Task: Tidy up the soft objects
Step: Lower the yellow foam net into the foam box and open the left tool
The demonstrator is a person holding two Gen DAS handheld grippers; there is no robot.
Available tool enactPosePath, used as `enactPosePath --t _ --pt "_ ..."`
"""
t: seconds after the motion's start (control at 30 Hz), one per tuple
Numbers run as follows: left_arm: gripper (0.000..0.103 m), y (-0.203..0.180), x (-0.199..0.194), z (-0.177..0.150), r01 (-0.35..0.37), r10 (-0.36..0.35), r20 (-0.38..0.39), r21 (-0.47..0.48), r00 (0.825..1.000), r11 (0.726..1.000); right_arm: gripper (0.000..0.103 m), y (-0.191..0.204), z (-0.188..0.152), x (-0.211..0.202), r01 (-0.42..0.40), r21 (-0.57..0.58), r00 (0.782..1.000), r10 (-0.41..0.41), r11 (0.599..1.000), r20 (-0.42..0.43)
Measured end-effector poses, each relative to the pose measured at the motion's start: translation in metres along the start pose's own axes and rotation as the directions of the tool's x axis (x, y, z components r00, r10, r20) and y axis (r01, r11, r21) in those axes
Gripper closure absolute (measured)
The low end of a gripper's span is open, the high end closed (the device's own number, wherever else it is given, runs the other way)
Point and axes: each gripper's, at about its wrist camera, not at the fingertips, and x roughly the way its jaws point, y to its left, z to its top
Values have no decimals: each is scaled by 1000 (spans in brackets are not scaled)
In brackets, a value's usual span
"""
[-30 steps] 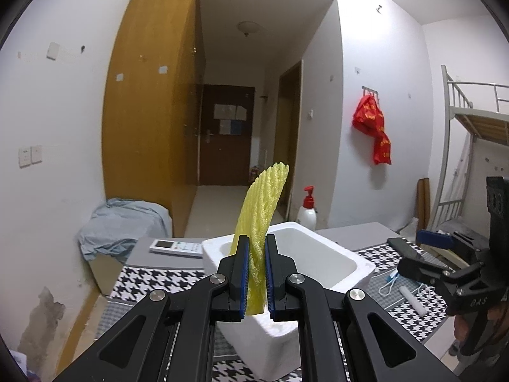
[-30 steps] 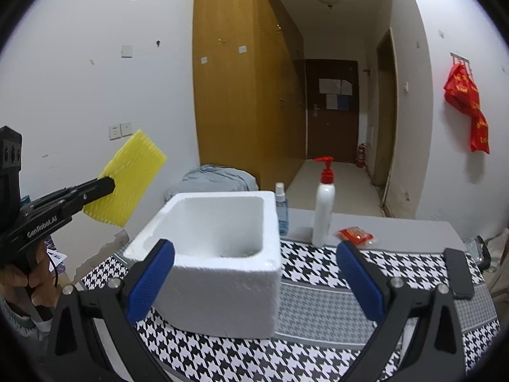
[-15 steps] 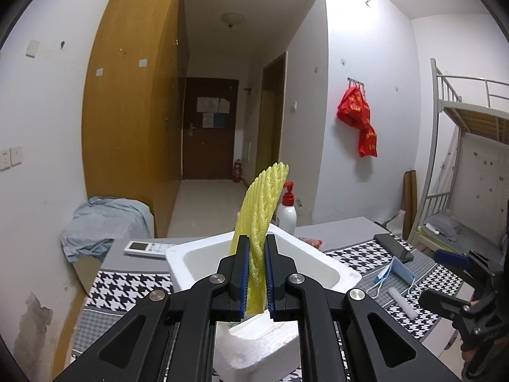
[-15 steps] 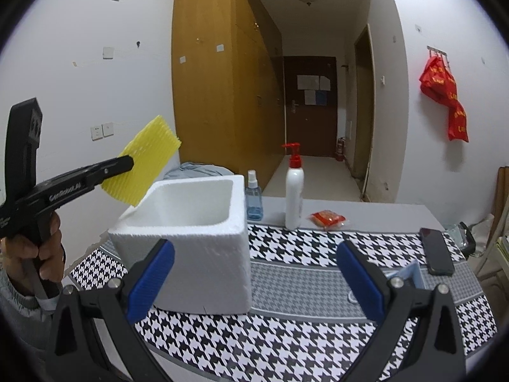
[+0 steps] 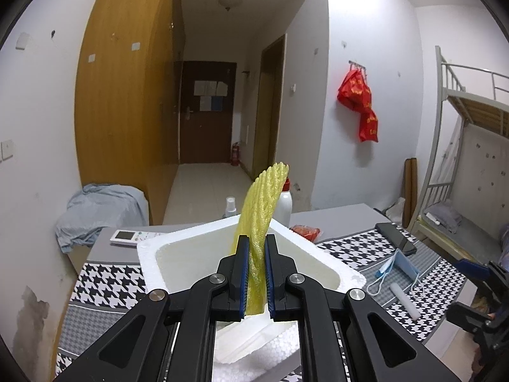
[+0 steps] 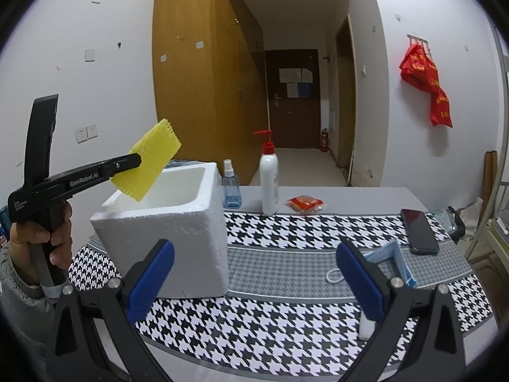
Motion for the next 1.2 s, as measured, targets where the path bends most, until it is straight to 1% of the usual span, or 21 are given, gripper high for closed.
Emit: enactPosePath --t 0.03,0.1,0.13,0.17,0.2,0.23,0.27,0.33,0.37,0.43,0.5,0.77,1.2 --pt "92 -1 3 0 -6 6 -10 2 1000 1000 0 -2 -1 0 4 2 1000 -4 1000 -1" --pt "88 -1 6 0 -13 13 -22 0 1000 1000 0 -7 -2 -2 9 10 1000 -9 1000 0" --pt "80 -1 8 0 -14 14 -27 -1 1000 1000 0 -8 -3 -2 11 12 1000 -11 1000 -1" --pt "66 -1 8 0 -13 13 -29 -1 1000 1000 0 -10 -4 -3 15 15 1000 -15 1000 -3" --pt "57 -2 8 0 -13 13 -23 -3 1000 1000 0 -12 -4 -3 21 19 1000 -21 1000 -4" --pt "37 -2 6 0 -18 17 -14 -7 1000 1000 0 -14 -5 -3 24 22 1000 -24 999 -4" --pt "21 -3 4 -1 -27 27 -3 -10 1000 1000 0 -16 -6 -3 25 26 1000 -25 999 -3" --pt "7 -5 0 0 -41 41 26 -9 999 999 0 -19 -7 -4 25 33 1000 -25 999 -3" --pt "4 -6 -3 -1 -45 46 41 -9 998 999 0 -20 -7 -5 29 36 1000 -29 999 -2" --pt "1 -7 -5 0 -45 46 54 -13 997 999 0 -23 -8 -7 30 41 1000 -31 999 1" --pt "1 -8 -8 0 -36 37 62 -17 997 999 0 -25 -8 -8 36 47 999 -36 998 2" --pt "1 -11 -22 -2 -37 39 85 -21 996 999 0 -34 -10 -19 53 67 998 -54 996 16" --pt "1 -31 -50 -6 -36 34 115 11 993 999 0 -37 -12 -44 53 64 997 -57 997 49"
